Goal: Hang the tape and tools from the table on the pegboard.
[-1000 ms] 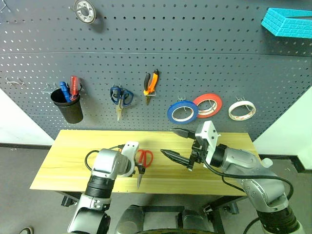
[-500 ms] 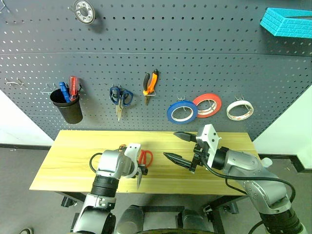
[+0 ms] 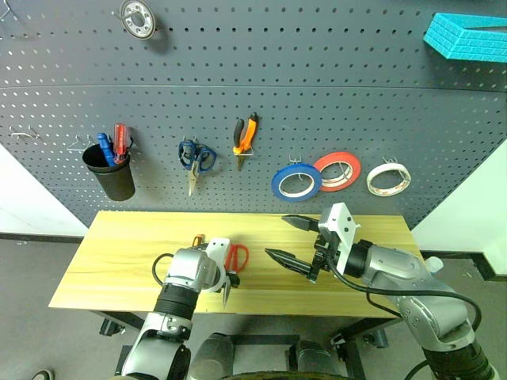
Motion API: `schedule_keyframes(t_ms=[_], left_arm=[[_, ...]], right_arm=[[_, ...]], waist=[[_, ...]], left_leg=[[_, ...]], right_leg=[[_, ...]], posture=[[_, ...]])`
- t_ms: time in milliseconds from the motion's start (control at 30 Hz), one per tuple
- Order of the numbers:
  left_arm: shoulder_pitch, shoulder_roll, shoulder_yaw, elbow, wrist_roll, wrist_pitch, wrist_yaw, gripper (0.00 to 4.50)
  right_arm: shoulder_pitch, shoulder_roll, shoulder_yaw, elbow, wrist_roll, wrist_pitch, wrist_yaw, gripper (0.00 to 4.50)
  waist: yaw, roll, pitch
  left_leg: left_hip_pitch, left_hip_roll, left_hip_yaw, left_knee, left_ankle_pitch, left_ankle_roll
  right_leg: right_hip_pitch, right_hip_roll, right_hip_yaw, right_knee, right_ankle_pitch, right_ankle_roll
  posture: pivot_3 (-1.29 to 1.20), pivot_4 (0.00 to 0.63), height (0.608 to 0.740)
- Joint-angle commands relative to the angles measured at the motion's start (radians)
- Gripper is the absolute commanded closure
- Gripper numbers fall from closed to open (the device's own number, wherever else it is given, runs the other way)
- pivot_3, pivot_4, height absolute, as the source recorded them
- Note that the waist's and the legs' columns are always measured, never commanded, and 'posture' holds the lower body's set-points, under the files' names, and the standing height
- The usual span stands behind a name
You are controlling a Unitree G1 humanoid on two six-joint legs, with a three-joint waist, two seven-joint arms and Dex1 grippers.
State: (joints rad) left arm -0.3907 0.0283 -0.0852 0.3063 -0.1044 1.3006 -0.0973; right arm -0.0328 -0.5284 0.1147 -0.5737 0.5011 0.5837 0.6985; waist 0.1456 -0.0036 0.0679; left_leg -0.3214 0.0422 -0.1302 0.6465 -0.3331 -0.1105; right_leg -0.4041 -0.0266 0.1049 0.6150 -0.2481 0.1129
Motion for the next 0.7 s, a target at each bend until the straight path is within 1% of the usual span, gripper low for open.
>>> schedule_keyframes(t_ms=[33, 167, 400, 500, 700], left_arm=[[-0.026, -0.017, -0.02, 0.035, 0.017, -0.04, 0.009, 0.17], [-0.036, -0.036, -0.03, 0.075, 0.026, -0.06, 0.015, 0.17], [-0.041, -0.038, -0.06, 0.111, 0.062, -0.076, 0.032, 0.17], [-0.034, -0.04, -0.063, 0.104, 0.069, -0.071, 0.035, 0.17], [-0.007, -0.05, -0.037, 0.078, 0.077, -0.046, 0.064, 0.17]], right_arm=[[0.005, 0.005, -0.003, -0.064, 0.025, 0.008, -0.015, 0.04], [0.006, 0.006, -0.002, -0.088, 0.036, 0.028, -0.034, 0.04], [-0.007, 0.007, -0.006, -0.102, 0.045, 0.048, -0.055, 0.04], [-0.009, 0.007, -0.005, -0.106, 0.048, 0.052, -0.061, 0.04], [-0.005, 0.0, -0.013, -0.112, 0.056, 0.057, -0.066, 0.04]], waist=[[-0.001, 0.0, 0.0], [-0.002, 0.0, -0.002], [-0.012, 0.003, -0.005], [-0.028, 0.003, -0.006], [-0.041, 0.003, -0.006]], left_leg=[[0.0, 0.0, 0.0, 0.0, 0.0, 0.0], [0.0, 0.0, 0.0, 0.0, 0.0, 0.0], [0.001, 0.0, 0.0, 0.0, 0.0, 0.0], [0.001, 0.0, 0.0, 0.0, 0.0, 0.0], [0.001, 0.0, 0.0, 0.0, 0.0, 0.0]], right_leg=[[0.0, 0.0, 0.0, 0.0, 0.0, 0.0], [0.0, 0.0, 0.0, 0.0, 0.0, 0.0], [0.001, 0.0, 0.0, 0.0, 0.0, 0.0], [0.002, 0.0, 0.0, 0.0, 0.0, 0.0], [0.002, 0.0, 0.0, 0.0, 0.0, 0.0]], posture=[[0.24, 0.0, 0.74], [0.23, 0.0, 0.74], [0.23, 0.0, 0.74], [0.23, 0.0, 0.74], [0.22, 0.01, 0.74]])
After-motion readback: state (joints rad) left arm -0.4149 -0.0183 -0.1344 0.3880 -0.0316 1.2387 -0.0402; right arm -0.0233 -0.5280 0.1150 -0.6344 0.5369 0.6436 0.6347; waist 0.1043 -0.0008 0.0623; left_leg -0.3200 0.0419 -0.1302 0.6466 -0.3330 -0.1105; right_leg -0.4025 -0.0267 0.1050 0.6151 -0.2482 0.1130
